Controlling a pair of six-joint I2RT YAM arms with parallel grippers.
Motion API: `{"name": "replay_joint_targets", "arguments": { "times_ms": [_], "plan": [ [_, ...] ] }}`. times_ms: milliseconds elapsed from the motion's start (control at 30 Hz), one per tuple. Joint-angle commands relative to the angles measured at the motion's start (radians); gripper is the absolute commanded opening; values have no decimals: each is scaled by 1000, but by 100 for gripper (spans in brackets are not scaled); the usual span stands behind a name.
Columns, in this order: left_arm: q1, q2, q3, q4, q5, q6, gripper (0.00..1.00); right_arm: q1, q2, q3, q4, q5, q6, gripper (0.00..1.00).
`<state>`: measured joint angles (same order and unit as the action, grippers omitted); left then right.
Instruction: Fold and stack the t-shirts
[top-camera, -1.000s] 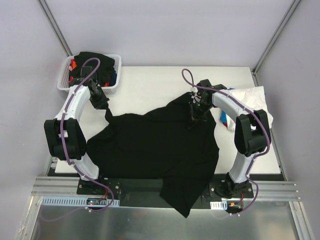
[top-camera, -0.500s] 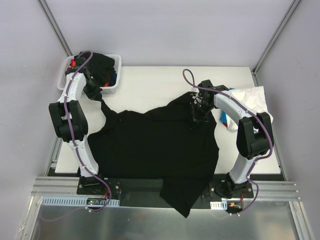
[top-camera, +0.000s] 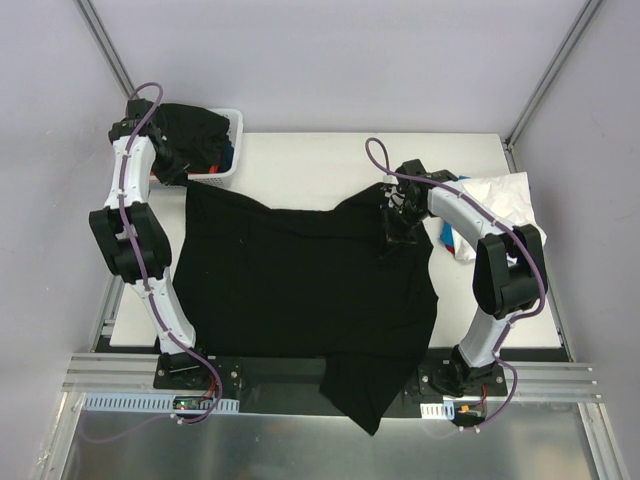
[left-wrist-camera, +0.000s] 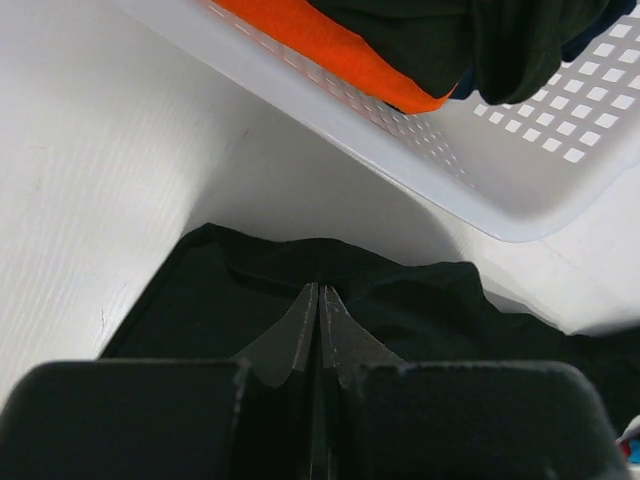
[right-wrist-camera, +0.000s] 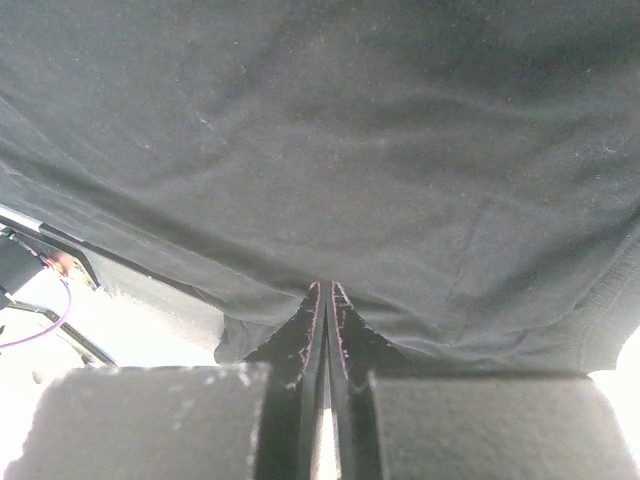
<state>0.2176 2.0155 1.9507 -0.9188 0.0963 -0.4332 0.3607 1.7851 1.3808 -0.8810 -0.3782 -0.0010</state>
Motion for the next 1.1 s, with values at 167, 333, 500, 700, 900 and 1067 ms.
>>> {"name": "replay_joint_targets", "arguments": {
  "times_ms": [167,333,500,700,900,1067],
  "plan": [
    [6,28,19,-34,-4,8,0,1,-20,27,-38,9,-11,1],
    [6,46,31,-34,-3,17,7,3,-15,32,-38,9,-10,1],
    [6,48,17,-34,6,16,69,1,-12,37,-38,19,-8,6],
    [-10,-30,-39,-22,60,-15,77,-138,49,110,-41,-16,-11,27],
    [-104,-153,-227,26,106,-36,76,-333,222,319,-75,-45,-34,41],
    [-205,-251,-383,63,91,-67,75,-384,335,464,-75,-79,-8,40]
  ]
}}
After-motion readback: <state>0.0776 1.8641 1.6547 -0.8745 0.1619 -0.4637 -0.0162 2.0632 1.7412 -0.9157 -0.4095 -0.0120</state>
